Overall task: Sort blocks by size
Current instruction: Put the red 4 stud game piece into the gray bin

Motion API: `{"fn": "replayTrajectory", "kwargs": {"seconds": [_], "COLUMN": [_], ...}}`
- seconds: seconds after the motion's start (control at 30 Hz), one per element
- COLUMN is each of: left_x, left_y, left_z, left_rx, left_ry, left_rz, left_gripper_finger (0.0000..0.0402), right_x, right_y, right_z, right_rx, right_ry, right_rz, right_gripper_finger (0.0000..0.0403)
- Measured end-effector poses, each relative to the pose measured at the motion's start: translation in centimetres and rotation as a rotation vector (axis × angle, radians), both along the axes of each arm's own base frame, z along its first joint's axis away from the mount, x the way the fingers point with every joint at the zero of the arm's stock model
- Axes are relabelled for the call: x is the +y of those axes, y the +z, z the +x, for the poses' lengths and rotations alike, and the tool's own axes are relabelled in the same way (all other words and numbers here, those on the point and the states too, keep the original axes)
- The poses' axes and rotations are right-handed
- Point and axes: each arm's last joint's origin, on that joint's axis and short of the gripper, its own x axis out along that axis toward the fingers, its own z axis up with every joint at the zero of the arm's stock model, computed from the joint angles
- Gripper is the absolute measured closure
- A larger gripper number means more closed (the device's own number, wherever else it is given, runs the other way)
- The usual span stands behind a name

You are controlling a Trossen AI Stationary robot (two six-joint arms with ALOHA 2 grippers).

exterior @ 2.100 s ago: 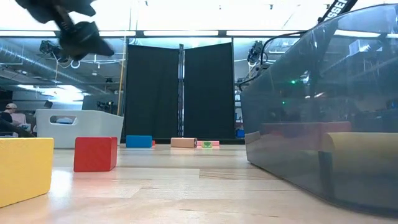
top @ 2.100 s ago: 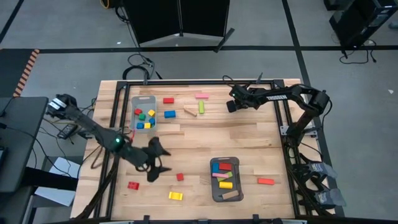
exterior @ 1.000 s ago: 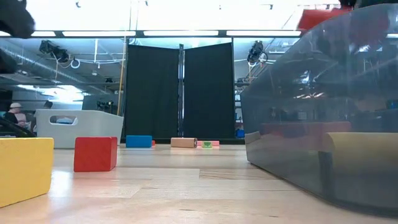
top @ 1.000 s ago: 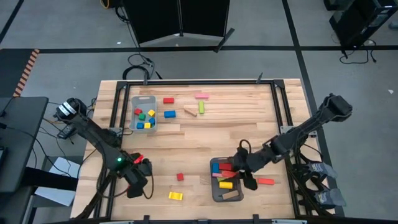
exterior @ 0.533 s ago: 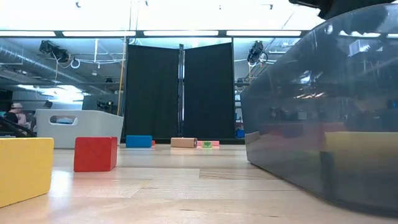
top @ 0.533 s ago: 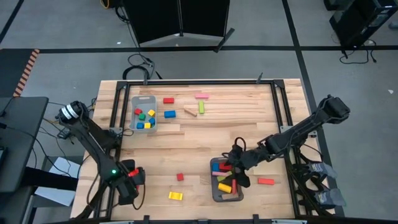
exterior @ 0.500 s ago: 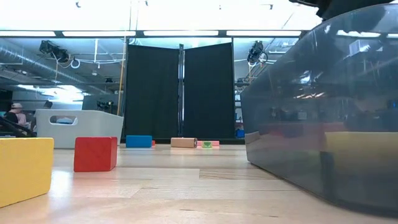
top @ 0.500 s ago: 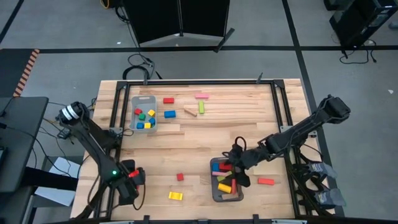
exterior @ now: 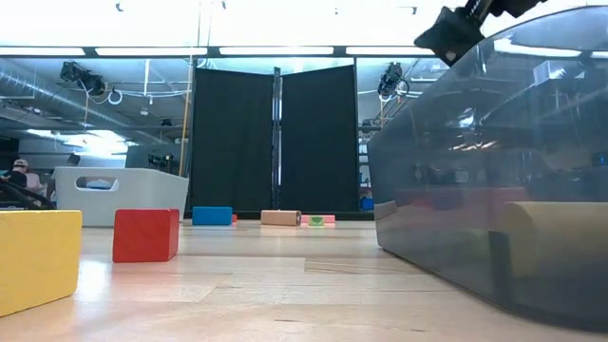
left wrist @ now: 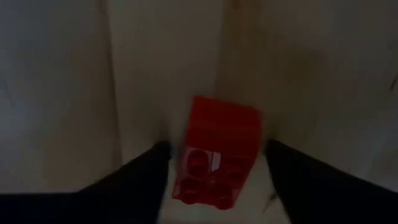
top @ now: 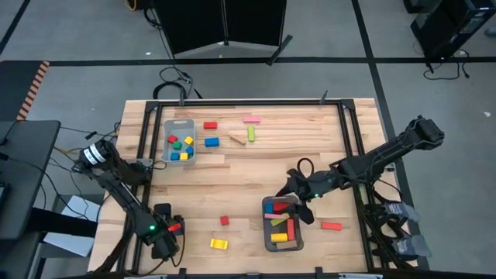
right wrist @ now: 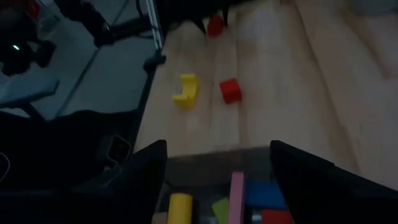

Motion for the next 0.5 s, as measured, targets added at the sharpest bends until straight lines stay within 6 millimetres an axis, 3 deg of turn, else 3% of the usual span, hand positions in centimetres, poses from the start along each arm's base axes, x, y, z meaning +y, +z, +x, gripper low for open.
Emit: {"fn": "replayTrajectory", "kwargs": {"seconds": [0.17, 0.3, 0.5], "left_x": [0.2, 1.2, 5.3], "left_y": [0.2, 1.1, 4.0], "left_z": [-0.1, 0.3, 1.6], "left_rx": [0.001, -0.047, -0.273], "left_ry": [-0.001, 0.023, 0.147], "left_rz": [0.007, 0.032, 0.254], "left_gripper_finger": [0.0262, 0.0254, 0.0254], "right_x": [-0.7, -1.3, -2.1], "right_y": [1.2, 1.9, 2.2], "right_z": [-0.4, -0.7, -0.6], "right_rx": [-0.059, -0.094, -0.126], "right_ry": [-0.008, -0.027, -0.044], "right_rz": [-0.005, -0.026, -0.070], "right_gripper_finger": [0.0119, 0.0124, 0.0126]}}
